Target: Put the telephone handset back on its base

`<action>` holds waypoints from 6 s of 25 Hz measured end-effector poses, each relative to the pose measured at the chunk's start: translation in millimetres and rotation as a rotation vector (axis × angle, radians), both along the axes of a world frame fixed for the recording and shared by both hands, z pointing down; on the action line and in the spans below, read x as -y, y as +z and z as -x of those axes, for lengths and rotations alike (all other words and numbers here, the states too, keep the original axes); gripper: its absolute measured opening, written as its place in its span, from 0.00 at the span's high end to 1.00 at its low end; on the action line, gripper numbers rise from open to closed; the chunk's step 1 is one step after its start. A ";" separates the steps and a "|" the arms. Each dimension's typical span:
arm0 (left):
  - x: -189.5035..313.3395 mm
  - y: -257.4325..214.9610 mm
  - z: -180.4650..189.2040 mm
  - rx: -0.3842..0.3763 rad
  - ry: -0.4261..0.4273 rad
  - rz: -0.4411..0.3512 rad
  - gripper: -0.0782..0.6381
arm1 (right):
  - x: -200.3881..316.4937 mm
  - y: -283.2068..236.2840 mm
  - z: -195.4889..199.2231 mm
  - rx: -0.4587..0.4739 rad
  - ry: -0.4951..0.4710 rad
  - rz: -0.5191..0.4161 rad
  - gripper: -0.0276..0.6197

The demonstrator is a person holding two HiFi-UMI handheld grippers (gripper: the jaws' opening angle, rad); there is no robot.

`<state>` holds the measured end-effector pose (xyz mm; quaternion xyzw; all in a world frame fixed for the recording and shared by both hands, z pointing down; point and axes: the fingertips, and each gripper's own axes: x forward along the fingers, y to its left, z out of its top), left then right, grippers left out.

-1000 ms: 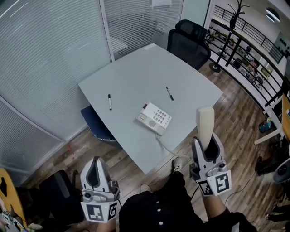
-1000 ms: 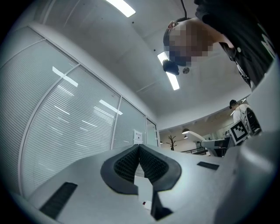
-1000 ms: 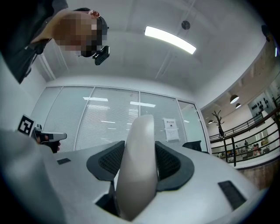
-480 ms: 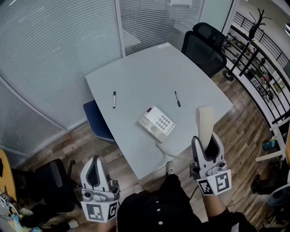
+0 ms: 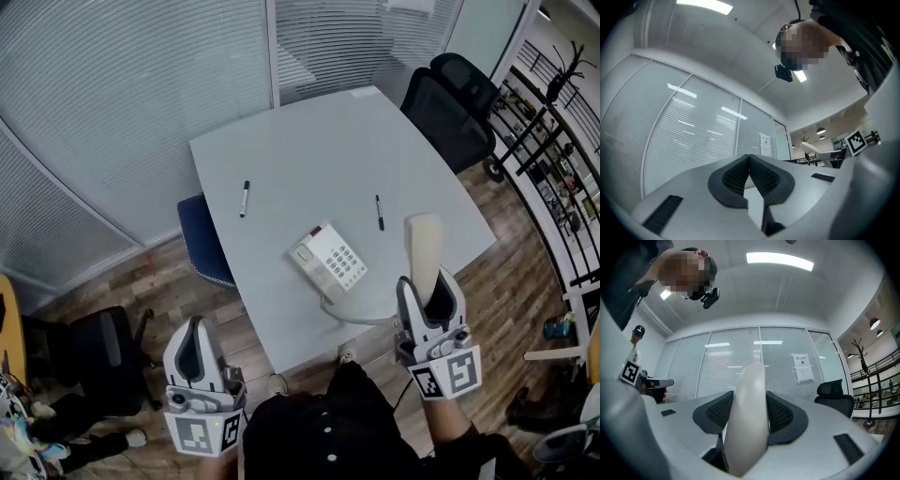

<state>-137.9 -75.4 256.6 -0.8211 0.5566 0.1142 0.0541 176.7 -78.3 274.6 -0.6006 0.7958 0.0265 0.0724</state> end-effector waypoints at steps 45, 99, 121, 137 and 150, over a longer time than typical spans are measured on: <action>-31.0 -7.5 -73.3 0.082 -0.496 0.049 0.87 | 115.0 29.4 -11.3 0.072 -0.531 0.089 0.60; -36.8 122.3 -54.2 -0.047 -0.422 0.375 0.87 | 116.1 255.6 76.9 0.006 -0.561 0.567 0.60; -42.6 160.5 -64.5 -0.084 -0.412 0.464 0.87 | 114.8 342.7 89.3 -0.017 -0.542 0.769 0.60; -49.2 172.1 -56.4 -0.092 -0.419 0.495 0.87 | 122.1 358.4 99.5 -0.067 -0.521 0.804 0.60; -50.2 175.8 -54.2 -0.099 -0.428 0.509 0.87 | 122.2 362.5 101.2 -0.149 -0.507 0.781 0.59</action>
